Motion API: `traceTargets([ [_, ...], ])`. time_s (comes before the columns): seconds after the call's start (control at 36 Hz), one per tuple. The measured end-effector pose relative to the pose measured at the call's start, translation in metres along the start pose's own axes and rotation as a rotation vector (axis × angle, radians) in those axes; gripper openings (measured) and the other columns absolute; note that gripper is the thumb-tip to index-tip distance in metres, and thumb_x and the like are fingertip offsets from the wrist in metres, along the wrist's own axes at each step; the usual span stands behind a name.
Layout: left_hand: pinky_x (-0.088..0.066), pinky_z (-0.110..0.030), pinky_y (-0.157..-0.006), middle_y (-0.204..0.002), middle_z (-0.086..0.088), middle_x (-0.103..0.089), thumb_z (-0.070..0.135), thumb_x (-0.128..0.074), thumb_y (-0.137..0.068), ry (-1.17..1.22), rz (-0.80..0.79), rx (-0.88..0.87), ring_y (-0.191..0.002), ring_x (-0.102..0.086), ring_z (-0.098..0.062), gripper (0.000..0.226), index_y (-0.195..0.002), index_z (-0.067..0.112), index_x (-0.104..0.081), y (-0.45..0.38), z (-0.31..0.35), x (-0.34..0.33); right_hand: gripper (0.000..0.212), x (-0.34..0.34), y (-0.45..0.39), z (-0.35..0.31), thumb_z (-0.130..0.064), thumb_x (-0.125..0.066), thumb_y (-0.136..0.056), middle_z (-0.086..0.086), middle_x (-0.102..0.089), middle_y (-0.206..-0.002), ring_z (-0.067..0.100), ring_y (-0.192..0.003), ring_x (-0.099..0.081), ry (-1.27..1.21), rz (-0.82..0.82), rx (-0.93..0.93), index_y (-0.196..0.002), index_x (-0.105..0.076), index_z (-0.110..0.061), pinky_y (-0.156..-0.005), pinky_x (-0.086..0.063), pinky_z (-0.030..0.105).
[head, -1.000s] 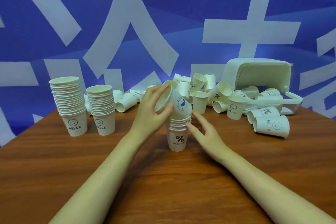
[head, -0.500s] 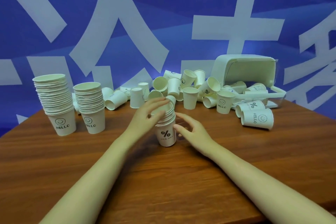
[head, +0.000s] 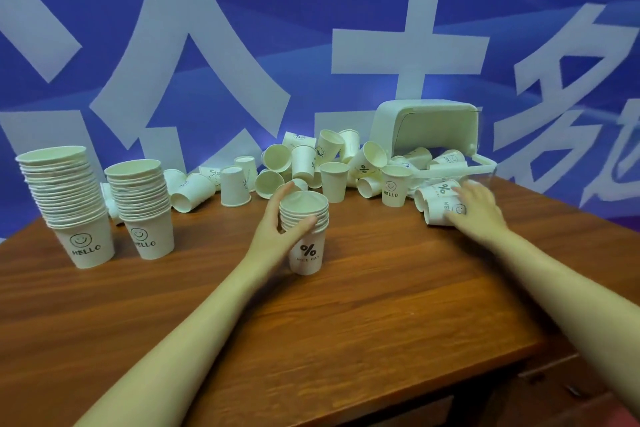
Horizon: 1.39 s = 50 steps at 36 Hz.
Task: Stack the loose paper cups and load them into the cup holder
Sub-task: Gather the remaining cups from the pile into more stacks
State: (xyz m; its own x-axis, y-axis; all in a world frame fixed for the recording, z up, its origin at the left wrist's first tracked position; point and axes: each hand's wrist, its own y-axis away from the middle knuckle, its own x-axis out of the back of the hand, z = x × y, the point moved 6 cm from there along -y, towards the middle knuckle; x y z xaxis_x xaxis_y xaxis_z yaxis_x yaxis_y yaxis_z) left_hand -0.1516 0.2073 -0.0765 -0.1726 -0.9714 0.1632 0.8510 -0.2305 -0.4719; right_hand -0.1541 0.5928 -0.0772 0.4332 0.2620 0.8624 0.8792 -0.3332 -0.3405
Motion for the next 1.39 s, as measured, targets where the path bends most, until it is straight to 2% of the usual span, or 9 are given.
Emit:
traceTargets([
  [0.25, -0.039, -0.028, -0.108, -0.145, 0.009, -0.046, 0.040, -0.076, -0.078, -0.033, -0.009, -0.005, -0.132, -0.044, -0.004, 0.068, -0.135, 0.043, -0.039, 0.001, 0.001, -0.001, 0.074, 0.000, -0.003, -0.007, -0.040, -0.069, -0.077, 0.005, -0.046, -0.135, 0.027, -0.126, -0.038, 0.397, -0.078, 0.215, -0.144, -0.042, -0.025, -0.105, -0.038, 0.040],
  [0.56, -0.038, -0.008, -0.092, -0.146, 0.011, -0.043, 0.041, -0.066, -0.081, 0.042, -0.001, 0.010, -0.125, -0.043, 0.008, 0.070, -0.143, 0.037, -0.035, 0.001, -0.002, -0.004, 0.072, 0.001, 0.024, -0.022, -0.045, -0.070, -0.083, 0.000, -0.042, -0.127, 0.022, -0.111, -0.052, -0.043, -0.173, 0.265, -0.145, -0.038, -0.029, -0.088, -0.045, 0.033],
  [0.72, -0.044, -0.015, -0.093, -0.137, 0.011, -0.053, 0.037, -0.073, -0.080, 0.099, 0.064, 0.039, -0.118, -0.051, 0.008, 0.057, -0.131, 0.039, -0.046, 0.004, -0.002, -0.004, 0.052, 0.004, 0.035, -0.072, -0.033, -0.058, -0.094, 0.000, -0.043, -0.129, 0.021, -0.119, -0.046, -0.527, -0.101, 0.276, -0.140, -0.036, -0.026, -0.099, -0.043, 0.037],
  [0.86, -0.039, -0.029, -0.106, -0.124, 0.027, -0.060, 0.046, -0.063, -0.084, 0.130, 0.063, 0.076, -0.120, -0.052, 0.007, 0.055, -0.135, 0.028, -0.052, 0.004, -0.006, -0.004, 0.061, 0.018, 0.047, -0.142, -0.051, -0.056, -0.073, -0.007, -0.050, -0.110, 0.015, -0.103, -0.054, -0.941, -0.104, 0.268, -0.124, -0.035, -0.025, -0.087, -0.045, 0.028],
  [0.94, -0.033, -0.044, -0.114, -0.136, 0.014, -0.057, 0.055, -0.055, -0.085, 0.166, 0.057, 0.121, -0.130, -0.048, -0.006, 0.051, -0.133, 0.036, -0.053, 0.004, -0.007, -0.006, 0.043, 0.026, 0.053, -0.180, -0.043, -0.060, -0.078, -0.001, -0.056, -0.111, 0.013, -0.097, -0.056, -1.046, -0.128, 0.376, -0.114, -0.042, -0.028, -0.083, -0.048, 0.028],
  [1.0, -0.031, -0.047, -0.115, -0.140, 0.008, -0.054, 0.050, -0.052, -0.088, 0.175, 0.061, 0.114, -0.133, -0.046, -0.011, 0.045, -0.131, 0.038, -0.053, 0.005, -0.003, -0.007, 0.033, 0.031, 0.055, -0.200, -0.040, -0.060, -0.080, -0.001, -0.058, -0.111, 0.013, -0.096, -0.056, -0.996, -0.125, 0.454, -0.110, -0.050, -0.033, -0.085, -0.047, 0.029],
  [1.11, -0.031, -0.050, -0.115, -0.143, 0.010, -0.051, 0.059, -0.052, -0.085, 0.166, 0.065, 0.112, -0.135, -0.044, -0.012, 0.055, -0.135, 0.037, -0.050, 0.005, -0.003, -0.008, 0.048, 0.029, 0.052, -0.218, -0.051, -0.057, -0.082, -0.018, -0.052, -0.115, 0.003, -0.113, -0.049, -0.770, -0.102, 0.571, -0.129, -0.055, -0.040, -0.099, -0.038, 0.023],
  [1.28, -0.037, -0.044, -0.112, -0.136, 0.012, -0.057, 0.048, -0.050, -0.091, 0.148, 0.006, 0.107, -0.128, -0.050, -0.006, 0.040, -0.129, 0.038, -0.052, 0.006, -0.008, -0.018, 0.054, 0.004, 0.060, -0.242, -0.059, -0.045, -0.085, -0.007, -0.054, -0.124, 0.010, -0.122, -0.044, -0.390, -0.168, 0.726, -0.134, -0.055, -0.038, -0.107, -0.034, 0.033],
  [1.39, -0.040, -0.040, -0.109, -0.136, 0.004, -0.058, 0.038, -0.049, -0.096, 0.179, 0.027, 0.109, -0.128, -0.052, -0.013, 0.040, -0.134, 0.026, -0.052, 0.006, -0.011, -0.019, 0.050, -0.010, 0.071, -0.242, -0.044, -0.045, -0.090, -0.001, -0.055, -0.127, 0.009, -0.121, -0.043, -0.427, -0.174, 0.780, -0.137, -0.054, -0.030, -0.099, -0.024, 0.012],
])
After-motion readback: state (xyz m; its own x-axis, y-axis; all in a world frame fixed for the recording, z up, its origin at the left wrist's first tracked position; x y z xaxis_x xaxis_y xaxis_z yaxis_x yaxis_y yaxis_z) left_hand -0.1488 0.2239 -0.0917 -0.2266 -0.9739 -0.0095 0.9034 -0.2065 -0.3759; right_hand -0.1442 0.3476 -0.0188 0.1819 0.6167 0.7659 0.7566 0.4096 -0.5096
